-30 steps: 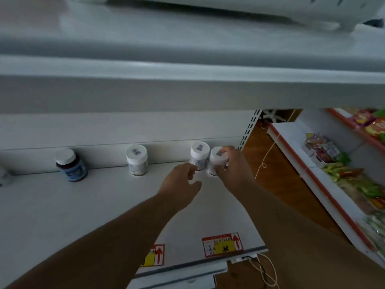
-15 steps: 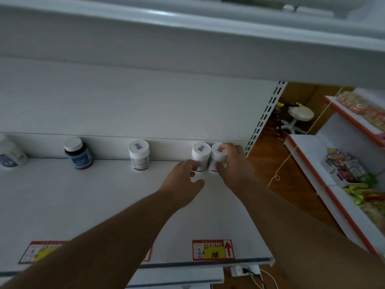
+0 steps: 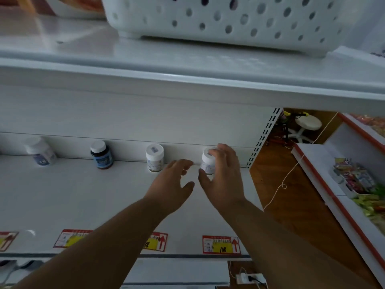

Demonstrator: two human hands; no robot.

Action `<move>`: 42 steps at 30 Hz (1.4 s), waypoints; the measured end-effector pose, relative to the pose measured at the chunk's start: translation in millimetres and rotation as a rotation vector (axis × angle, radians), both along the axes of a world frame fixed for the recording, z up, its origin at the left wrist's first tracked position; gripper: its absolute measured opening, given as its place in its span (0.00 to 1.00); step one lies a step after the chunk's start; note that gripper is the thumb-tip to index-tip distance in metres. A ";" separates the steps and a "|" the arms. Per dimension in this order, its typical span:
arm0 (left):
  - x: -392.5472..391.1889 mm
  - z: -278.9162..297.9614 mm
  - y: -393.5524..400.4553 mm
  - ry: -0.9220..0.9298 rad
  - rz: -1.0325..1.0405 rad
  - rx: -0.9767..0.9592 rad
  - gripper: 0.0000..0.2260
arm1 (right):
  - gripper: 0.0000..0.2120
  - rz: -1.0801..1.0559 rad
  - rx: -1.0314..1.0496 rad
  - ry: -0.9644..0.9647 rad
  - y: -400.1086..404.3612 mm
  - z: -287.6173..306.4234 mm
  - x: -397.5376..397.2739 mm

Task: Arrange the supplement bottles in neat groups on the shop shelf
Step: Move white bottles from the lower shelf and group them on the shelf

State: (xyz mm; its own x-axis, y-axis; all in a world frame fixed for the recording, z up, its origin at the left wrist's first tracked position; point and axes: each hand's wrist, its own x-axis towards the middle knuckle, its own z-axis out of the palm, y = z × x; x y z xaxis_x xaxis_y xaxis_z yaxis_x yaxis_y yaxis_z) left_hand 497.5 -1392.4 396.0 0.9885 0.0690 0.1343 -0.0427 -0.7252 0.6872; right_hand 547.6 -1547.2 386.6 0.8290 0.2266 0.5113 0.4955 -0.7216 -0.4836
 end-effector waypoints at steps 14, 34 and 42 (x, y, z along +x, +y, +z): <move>-255.8 3.2 292.7 0.061 0.450 0.296 0.22 | 0.21 0.619 -0.090 0.067 314.1 4.2 -179.8; -460.3 -104.6 604.5 0.337 1.081 0.073 0.23 | 0.18 1.085 -0.360 0.522 734.9 -118.6 -349.1; -444.6 -245.4 716.7 0.388 1.002 -0.125 0.24 | 0.18 0.778 -0.604 0.565 831.0 -269.0 -339.1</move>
